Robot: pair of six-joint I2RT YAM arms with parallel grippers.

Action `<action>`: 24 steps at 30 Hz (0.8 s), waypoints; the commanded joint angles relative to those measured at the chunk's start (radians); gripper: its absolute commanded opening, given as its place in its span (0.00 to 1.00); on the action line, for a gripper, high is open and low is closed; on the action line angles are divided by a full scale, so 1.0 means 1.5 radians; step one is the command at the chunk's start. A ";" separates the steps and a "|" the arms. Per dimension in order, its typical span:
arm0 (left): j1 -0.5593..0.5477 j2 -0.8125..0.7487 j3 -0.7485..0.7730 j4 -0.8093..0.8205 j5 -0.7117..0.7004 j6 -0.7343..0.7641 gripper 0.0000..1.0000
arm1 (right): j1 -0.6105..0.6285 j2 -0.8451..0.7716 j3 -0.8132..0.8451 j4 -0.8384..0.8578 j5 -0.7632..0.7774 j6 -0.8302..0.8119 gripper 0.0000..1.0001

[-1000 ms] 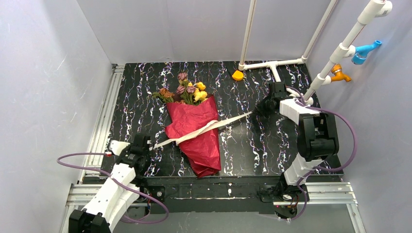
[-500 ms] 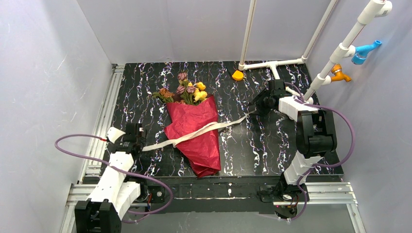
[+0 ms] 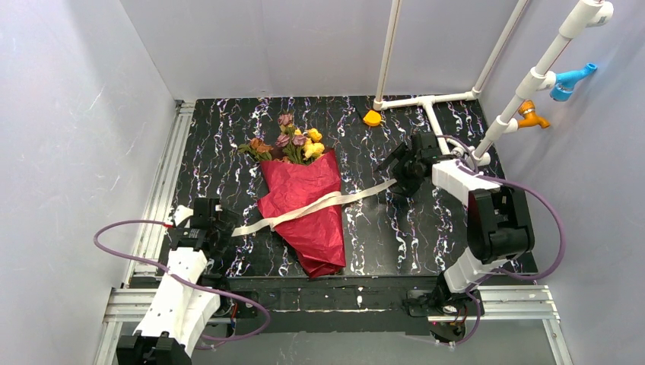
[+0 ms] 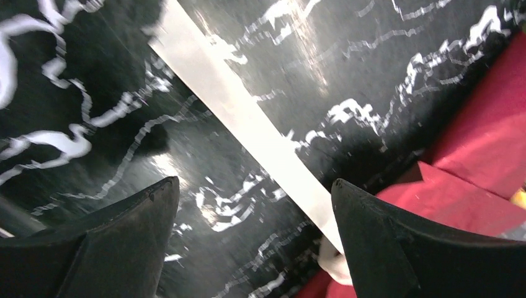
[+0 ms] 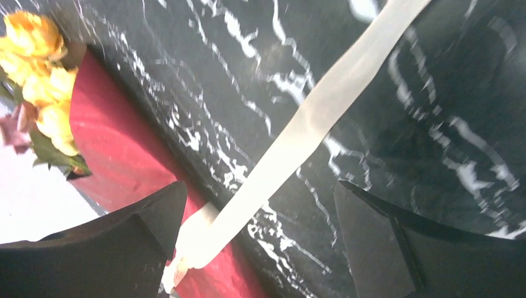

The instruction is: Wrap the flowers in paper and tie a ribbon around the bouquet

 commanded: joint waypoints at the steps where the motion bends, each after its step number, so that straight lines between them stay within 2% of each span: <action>1: 0.003 0.035 0.020 0.006 0.157 -0.083 0.91 | 0.052 -0.047 -0.034 0.011 0.026 0.068 0.98; 4: 0.001 0.067 0.008 0.012 0.232 -0.162 0.89 | 0.081 -0.054 -0.076 0.072 0.001 0.115 0.98; 8: -0.010 0.040 -0.031 0.033 0.236 -0.270 0.86 | 0.112 -0.061 -0.121 0.142 0.001 0.164 0.98; 12: -0.014 0.041 -0.058 0.059 0.241 -0.333 0.84 | 0.136 -0.040 -0.107 0.131 0.019 0.179 0.98; 19: -0.038 0.147 -0.064 0.109 0.261 -0.384 0.77 | 0.149 0.020 -0.084 0.122 0.011 0.187 0.96; 22: -0.048 0.174 -0.068 0.134 0.252 -0.403 0.69 | 0.152 0.030 -0.087 0.125 0.010 0.187 0.94; 24: -0.049 0.194 -0.074 0.146 0.257 -0.411 0.58 | 0.153 0.034 -0.089 0.127 0.010 0.188 0.92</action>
